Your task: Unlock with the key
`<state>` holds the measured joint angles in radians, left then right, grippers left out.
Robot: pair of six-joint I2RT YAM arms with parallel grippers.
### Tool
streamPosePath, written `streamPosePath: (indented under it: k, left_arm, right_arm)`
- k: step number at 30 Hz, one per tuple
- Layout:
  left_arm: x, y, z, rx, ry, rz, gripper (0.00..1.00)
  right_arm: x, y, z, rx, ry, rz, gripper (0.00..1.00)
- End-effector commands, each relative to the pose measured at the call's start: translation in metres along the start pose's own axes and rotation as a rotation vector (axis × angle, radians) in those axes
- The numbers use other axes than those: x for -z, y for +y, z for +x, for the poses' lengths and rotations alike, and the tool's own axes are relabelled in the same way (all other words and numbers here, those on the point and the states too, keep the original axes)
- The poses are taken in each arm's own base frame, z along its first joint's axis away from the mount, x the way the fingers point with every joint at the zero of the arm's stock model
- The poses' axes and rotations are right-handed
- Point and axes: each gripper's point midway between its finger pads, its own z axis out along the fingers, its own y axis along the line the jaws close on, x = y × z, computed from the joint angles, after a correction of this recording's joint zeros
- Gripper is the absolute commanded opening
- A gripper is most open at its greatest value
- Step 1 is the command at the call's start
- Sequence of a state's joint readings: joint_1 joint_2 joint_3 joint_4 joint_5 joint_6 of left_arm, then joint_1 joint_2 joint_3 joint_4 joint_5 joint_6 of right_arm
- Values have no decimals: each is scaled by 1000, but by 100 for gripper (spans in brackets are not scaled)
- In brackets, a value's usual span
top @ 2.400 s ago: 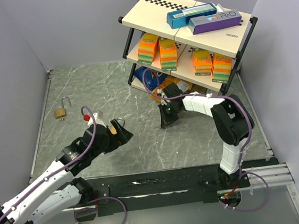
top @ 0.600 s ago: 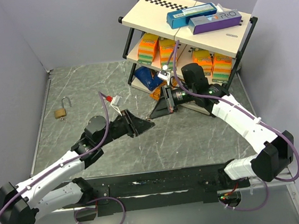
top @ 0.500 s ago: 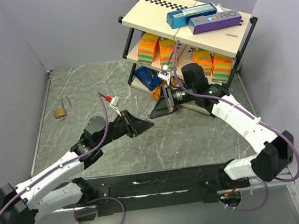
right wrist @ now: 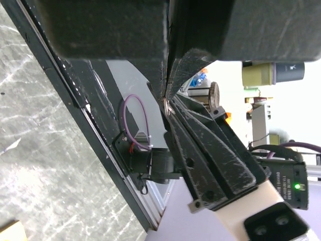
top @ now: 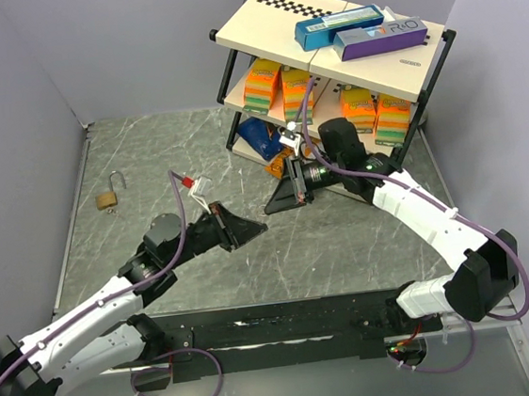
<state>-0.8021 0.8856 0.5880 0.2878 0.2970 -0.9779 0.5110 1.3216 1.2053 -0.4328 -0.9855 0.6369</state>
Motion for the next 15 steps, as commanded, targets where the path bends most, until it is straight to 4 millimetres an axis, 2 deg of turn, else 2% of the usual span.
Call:
streamPosePath:
  k: [1, 3, 6, 7, 13, 15]
  left_arm:
    - [10, -1, 3, -69, 16, 3, 1]
    - [9, 3, 10, -91, 59, -6, 1]
    - [7, 1, 18, -113, 121, 8, 1]
    - [7, 0, 19, -114, 136, 7, 1]
    - [6, 0, 25, -146, 198, 10, 1]
    - [7, -4, 28, -149, 219, 30, 1]
  right_arm:
    - [11, 5, -10, 47, -81, 10, 1]
    - [12, 5, -11, 61, -84, 8, 7]
    - [12, 4, -9, 82, -79, 10, 22]
    - [13, 5, -9, 94, -80, 9, 33]
    - [20, 17, -8, 203, -92, -6, 50]
    - [22, 19, -4, 257, -72, -24, 52]
